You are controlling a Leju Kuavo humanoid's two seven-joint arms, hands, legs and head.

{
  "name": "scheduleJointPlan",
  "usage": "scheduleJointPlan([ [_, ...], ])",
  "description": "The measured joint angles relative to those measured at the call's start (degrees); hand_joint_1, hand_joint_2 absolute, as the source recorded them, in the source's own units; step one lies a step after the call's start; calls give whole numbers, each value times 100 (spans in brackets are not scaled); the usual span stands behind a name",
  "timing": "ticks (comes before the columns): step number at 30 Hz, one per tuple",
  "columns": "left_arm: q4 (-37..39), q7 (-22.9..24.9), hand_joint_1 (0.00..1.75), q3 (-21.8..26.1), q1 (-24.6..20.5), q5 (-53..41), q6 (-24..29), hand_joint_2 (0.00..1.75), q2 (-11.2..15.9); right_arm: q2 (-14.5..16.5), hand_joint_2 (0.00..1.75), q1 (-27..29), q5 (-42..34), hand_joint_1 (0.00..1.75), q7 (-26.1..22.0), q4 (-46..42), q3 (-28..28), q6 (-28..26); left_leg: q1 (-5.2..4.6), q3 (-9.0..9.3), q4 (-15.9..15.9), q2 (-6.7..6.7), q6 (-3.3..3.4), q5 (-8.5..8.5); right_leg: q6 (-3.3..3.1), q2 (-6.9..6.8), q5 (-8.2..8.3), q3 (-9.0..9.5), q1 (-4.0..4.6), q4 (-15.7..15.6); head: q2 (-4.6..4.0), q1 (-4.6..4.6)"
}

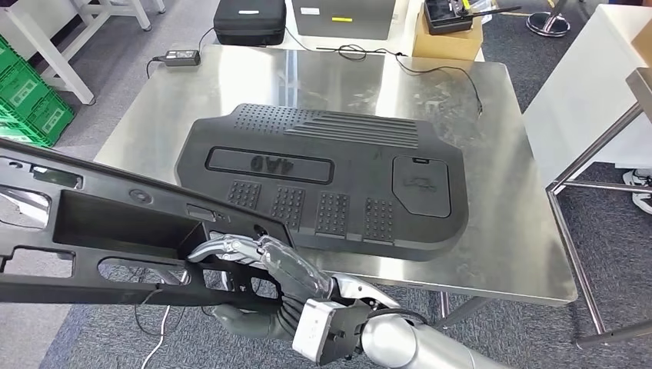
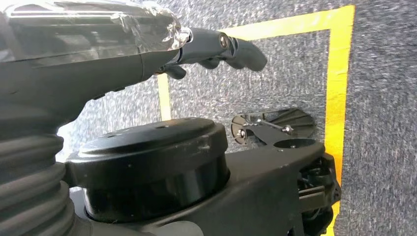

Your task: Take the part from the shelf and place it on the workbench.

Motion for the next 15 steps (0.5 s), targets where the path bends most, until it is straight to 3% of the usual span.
scheduleJointPlan([
  [15,0,1,0,0,1,7,-26,175,0,1,175,1,-1,175,-8,0,-1,-8,3,22,-44,0,-27,17,-9,-1,-7,4,3,1,0,-54],
])
